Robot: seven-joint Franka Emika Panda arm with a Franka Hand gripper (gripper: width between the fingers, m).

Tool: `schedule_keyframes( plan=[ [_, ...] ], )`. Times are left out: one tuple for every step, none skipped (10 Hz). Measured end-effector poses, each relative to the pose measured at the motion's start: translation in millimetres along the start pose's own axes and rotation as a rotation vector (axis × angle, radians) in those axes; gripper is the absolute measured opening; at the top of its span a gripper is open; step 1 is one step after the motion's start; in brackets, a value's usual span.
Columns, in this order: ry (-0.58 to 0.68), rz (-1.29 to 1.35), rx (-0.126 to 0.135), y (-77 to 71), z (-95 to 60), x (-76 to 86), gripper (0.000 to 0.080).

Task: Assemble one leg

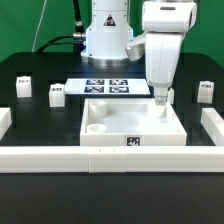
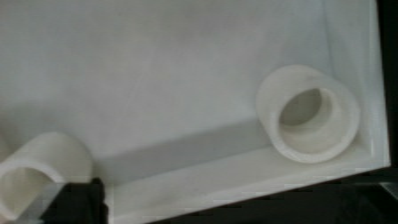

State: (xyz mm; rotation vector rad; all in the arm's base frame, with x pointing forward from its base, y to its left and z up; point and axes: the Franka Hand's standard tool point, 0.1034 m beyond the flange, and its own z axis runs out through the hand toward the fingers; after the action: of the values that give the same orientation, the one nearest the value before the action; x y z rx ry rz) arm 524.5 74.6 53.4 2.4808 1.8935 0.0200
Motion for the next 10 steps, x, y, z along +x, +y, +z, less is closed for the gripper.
schedule_keyframes(
  plan=[
    [0.001,-0.024,-0.003,-0.6,0.7,-1.5,0.0650],
    [0.012,-0.090,-0.022,-6.4,5.2,-7.0,0.0650],
    [0.025,-0.141,-0.045,-15.2,10.6,-11.1,0.0650],
    [0.026,-0.195,-0.056,-22.5,14.8,-14.2,0.0650],
    [0.021,-0.235,-0.061,-27.3,18.6,-21.0,0.0650],
    [0.010,-0.248,-0.058,-27.7,20.8,-28.8,0.0650],
    [0.001,-0.243,-0.052,-28.8,23.1,-37.5,0.0650],
    [-0.004,-0.234,-0.048,-30.2,24.7,-44.2,0.0650],
    [-0.007,-0.220,-0.043,-30.9,27.0,-52.3,0.0650],
    [-0.010,-0.205,-0.032,-31.7,32.3,-59.4,0.0650]
  ],
)
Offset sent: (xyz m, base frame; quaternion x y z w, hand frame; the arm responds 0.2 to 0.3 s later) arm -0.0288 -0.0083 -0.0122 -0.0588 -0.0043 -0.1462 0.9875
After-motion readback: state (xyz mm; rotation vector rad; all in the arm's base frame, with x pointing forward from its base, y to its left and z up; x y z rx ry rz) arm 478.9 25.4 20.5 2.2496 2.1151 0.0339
